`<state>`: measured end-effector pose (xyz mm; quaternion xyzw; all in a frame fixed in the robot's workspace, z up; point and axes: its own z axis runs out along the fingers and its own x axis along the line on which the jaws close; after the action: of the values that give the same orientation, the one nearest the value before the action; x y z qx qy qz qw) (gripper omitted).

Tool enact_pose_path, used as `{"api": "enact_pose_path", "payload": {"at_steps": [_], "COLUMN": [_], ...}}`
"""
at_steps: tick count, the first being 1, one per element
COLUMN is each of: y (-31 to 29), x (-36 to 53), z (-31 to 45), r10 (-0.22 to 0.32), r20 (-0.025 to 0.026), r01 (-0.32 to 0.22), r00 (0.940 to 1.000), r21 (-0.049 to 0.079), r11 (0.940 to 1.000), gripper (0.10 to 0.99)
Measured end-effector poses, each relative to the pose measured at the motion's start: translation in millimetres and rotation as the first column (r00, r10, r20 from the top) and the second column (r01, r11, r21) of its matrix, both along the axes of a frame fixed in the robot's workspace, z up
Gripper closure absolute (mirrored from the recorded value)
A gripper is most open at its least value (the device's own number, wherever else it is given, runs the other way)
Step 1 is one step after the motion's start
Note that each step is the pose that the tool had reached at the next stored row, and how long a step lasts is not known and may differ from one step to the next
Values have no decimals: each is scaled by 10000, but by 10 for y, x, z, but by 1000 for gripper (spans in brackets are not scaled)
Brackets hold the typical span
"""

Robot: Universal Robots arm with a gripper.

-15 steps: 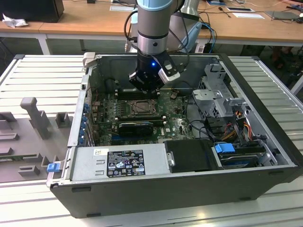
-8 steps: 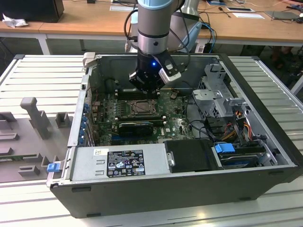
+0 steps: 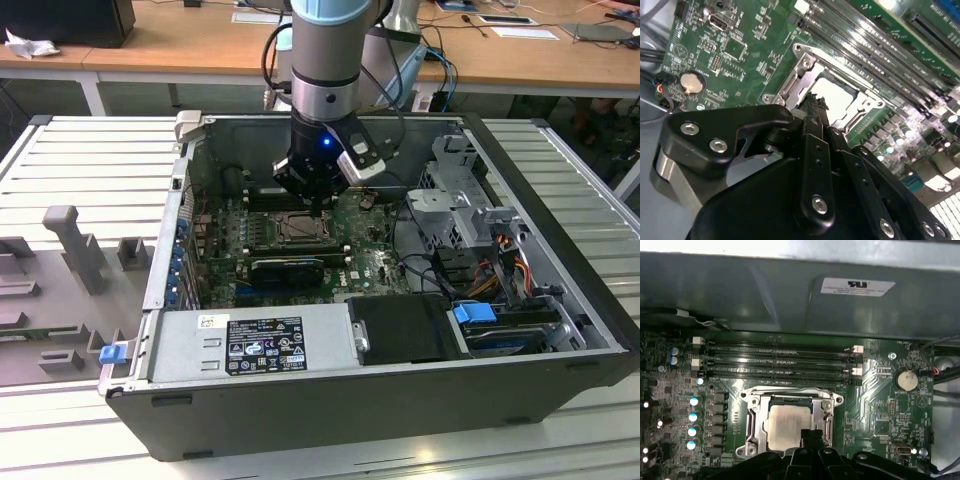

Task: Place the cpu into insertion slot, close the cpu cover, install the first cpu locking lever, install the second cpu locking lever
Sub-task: 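Install the second cpu locking lever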

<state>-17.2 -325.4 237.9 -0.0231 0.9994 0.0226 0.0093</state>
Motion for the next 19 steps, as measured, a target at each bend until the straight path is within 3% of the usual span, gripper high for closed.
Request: {"api": "enact_pose_path", "payload": {"at_steps": [1,3,4,8,15,19], "y": [-1,-2,-5,-62,-274,-353], "x": [0,1,1,1,0,0], "z": [31,174,184,184,181,177], "r10": [1,3,4,3,2,3], "r20": [0,1,0,0,0,-27], "r01": [-1,-3,-4,-3,-2,-3], "r00": [10000,10000,10000,10000,10000,10000], "r21": [2,2,2,1,1,17], "r11": [10000,10000,10000,10000,10000,10000], "gripper": [980,980,980,980,980,980]}}
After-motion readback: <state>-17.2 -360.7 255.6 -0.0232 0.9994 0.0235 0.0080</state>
